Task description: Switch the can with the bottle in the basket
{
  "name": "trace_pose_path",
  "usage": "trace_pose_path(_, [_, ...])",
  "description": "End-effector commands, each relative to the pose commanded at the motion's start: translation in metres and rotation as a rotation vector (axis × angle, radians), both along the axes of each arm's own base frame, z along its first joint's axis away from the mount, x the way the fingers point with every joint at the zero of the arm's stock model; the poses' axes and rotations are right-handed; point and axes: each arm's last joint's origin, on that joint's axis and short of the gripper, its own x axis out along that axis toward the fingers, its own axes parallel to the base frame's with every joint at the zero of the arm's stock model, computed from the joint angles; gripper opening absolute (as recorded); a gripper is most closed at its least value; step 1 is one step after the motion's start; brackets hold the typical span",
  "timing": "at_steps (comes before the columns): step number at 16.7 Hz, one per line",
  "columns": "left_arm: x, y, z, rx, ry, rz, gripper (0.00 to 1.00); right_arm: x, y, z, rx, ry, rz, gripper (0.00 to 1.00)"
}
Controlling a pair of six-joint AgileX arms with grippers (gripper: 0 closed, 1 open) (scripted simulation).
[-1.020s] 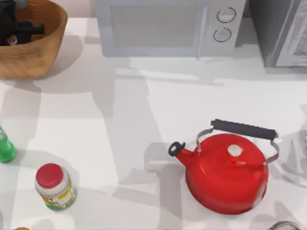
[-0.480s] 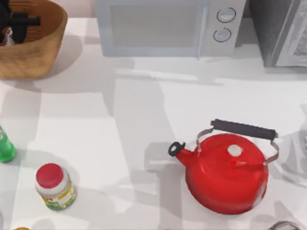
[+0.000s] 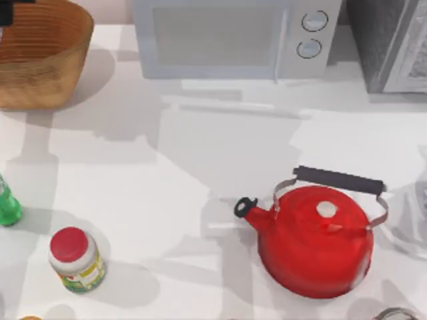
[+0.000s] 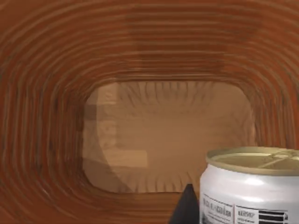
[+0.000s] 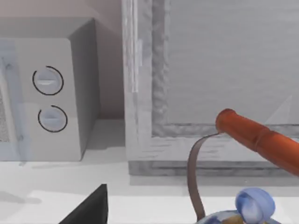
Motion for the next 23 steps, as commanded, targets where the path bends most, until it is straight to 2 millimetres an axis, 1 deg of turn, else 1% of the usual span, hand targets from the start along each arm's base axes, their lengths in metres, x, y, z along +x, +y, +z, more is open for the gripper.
trace_pose_path(2, [-0.041, -0.005, 0.024, 0.000, -0.093, 0.001, 0.00, 0.000, 0.000, 0.000, 0.000, 0.000, 0.000, 1.00])
trace_pose_path(4, [-0.088, -0.008, 0.042, 0.003, -0.197, 0.015, 0.00, 0.000, 0.000, 0.000, 0.000, 0.000, 0.000, 1.00])
trace_pose_path(6, [-0.139, -0.011, 0.049, 0.008, -0.305, 0.027, 0.00, 0.000, 0.000, 0.000, 0.000, 0.000, 0.000, 1.00])
trace_pose_path(7, [-0.164, -0.014, 0.047, 0.010, -0.358, 0.025, 0.00, 0.000, 0.000, 0.000, 0.000, 0.000, 0.000, 1.00])
trace_pose_path(8, [-0.188, -0.017, 0.043, 0.011, -0.411, 0.020, 0.00, 0.000, 0.000, 0.000, 0.000, 0.000, 0.000, 1.00])
trace_pose_path(10, [-0.231, -0.022, 0.025, 0.012, -0.505, 0.011, 0.00, 0.000, 0.000, 0.000, 0.000, 0.000, 0.000, 1.00])
trace_pose_path(12, [-0.267, -0.024, -0.002, 0.009, -0.595, 0.014, 0.00, 0.000, 0.000, 0.000, 0.000, 0.000, 0.000, 1.00])
trace_pose_path(13, [-0.283, -0.025, -0.019, 0.007, -0.635, 0.018, 0.00, 0.000, 0.000, 0.000, 0.000, 0.000, 0.000, 1.00])
trace_pose_path(15, [-0.306, -0.026, -0.052, 0.001, -0.717, 0.024, 0.00, 0.000, 0.000, 0.000, 0.000, 0.000, 0.000, 1.00])
trace_pose_path(18, [-0.322, -0.027, -0.092, -0.010, -0.826, 0.031, 0.00, 0.000, 0.000, 0.000, 0.000, 0.000, 0.000, 1.00])
trace_pose_path(21, [-0.327, -0.027, -0.115, -0.014, -0.907, 0.036, 0.00, 0.000, 0.000, 0.000, 0.000, 0.000, 0.000, 1.00])
trace_pose_path(23, [-0.327, -0.027, -0.121, -0.011, -0.935, 0.039, 0.00, 0.000, 0.000, 0.000, 0.000, 0.000, 0.000, 1.00])
